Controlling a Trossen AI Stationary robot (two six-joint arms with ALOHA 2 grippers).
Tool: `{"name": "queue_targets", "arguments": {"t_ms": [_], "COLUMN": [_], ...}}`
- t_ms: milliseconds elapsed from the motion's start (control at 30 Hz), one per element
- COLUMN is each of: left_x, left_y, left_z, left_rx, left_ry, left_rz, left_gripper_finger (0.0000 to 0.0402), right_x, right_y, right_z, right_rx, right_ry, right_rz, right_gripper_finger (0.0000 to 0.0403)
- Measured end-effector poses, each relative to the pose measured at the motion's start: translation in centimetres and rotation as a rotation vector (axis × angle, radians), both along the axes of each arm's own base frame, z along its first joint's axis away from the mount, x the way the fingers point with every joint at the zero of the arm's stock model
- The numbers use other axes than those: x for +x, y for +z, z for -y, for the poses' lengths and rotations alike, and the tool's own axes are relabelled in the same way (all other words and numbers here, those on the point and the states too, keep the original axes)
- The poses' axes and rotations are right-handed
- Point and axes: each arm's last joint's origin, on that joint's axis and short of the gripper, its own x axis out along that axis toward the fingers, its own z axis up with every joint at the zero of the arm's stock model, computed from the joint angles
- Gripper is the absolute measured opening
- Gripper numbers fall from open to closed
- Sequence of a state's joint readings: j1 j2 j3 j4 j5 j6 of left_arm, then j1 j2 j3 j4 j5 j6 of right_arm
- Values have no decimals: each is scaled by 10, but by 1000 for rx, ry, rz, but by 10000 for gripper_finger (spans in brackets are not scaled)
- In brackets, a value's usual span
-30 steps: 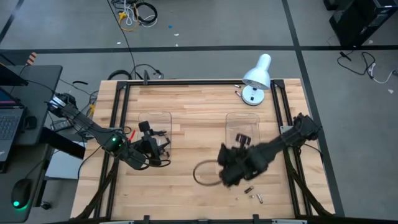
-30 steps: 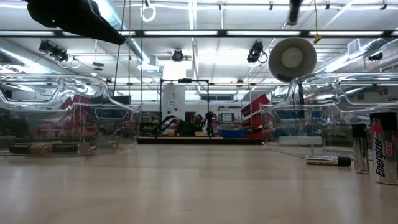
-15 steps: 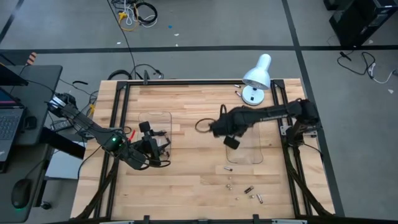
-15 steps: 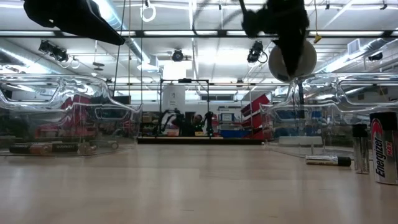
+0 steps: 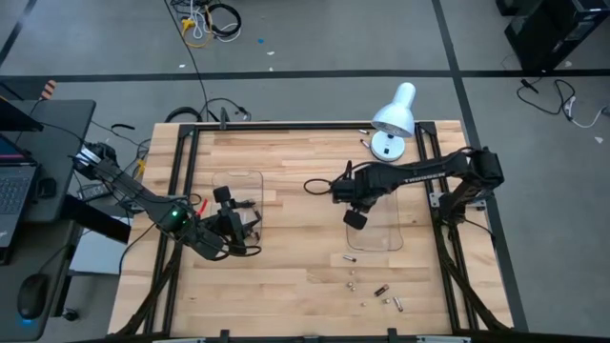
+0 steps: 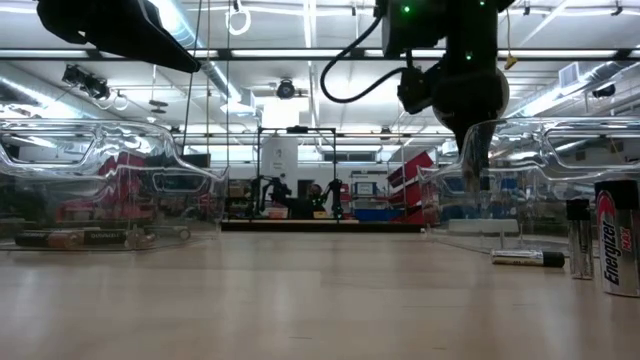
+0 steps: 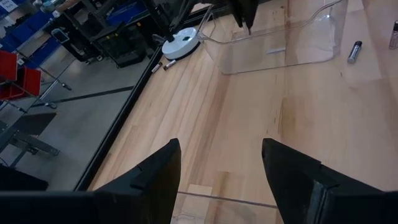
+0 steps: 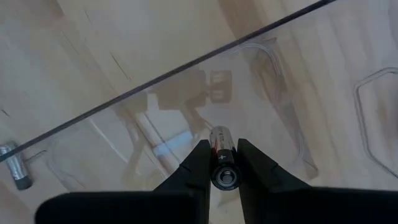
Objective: Sort batteries
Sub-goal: Put the silver battery into the right transparent bin
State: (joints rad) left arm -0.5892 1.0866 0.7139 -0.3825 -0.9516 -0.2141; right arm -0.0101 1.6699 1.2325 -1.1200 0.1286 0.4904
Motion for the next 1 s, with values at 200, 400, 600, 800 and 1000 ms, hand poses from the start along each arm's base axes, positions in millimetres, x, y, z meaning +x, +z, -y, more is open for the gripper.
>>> {"name": "queue_targets", "arguments": {"t_ms": [200,400,600,800,1000], "left_x": [0,0,0,0,0], "left_y": [0,0,0,0,-1], "left_z": [0,0,1,1,1], "left_rx": [-2,-9,-21,-27,-32], "left_ry": [0,-8,-23,-31,-38], "left_rz": [4,-1,-8,-13,-16], "left_gripper_finger": [223,223,223,223,223], "right_x": [3,7,7,7,6], "right_y": [-10,-10,-10,8,59], "right_z": [-1,-2,-2,-7,-34], "right_rx": [0,0,-1,2,10], "right_ry": [3,4,19,-3,5], "right_rz": [52,96,100,107,199], "right_gripper_finger": [59,75,77,76,75]}}
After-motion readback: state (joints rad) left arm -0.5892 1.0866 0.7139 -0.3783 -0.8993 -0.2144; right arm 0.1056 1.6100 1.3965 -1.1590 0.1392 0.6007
